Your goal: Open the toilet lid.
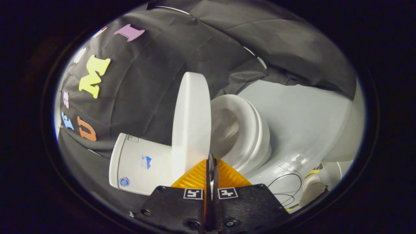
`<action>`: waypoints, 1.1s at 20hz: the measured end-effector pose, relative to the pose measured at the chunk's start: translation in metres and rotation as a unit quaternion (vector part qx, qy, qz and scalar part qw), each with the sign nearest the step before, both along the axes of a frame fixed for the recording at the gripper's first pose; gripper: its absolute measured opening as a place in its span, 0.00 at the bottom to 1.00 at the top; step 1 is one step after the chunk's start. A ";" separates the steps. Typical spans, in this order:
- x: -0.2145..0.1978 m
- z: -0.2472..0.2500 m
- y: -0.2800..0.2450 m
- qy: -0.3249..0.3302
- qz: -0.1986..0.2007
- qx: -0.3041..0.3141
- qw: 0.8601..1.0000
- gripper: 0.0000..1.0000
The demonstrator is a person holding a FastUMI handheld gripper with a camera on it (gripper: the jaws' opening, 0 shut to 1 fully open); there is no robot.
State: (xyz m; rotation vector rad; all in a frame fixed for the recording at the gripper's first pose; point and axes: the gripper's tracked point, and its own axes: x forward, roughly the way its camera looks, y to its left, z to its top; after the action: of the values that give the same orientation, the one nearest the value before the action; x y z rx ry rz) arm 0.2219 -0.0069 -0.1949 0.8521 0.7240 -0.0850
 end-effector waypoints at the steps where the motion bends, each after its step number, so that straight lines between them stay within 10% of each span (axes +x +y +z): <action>1: 0.001 0.002 0.001 0.002 -0.002 -0.001 1.000 0.04; 22: 0.001 0.043 0.032 0.035 0.028 -0.115 0.992 0.04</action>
State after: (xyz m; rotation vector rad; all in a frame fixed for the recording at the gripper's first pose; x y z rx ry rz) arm 0.2233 0.0252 -0.1522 0.6099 0.7863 -0.1448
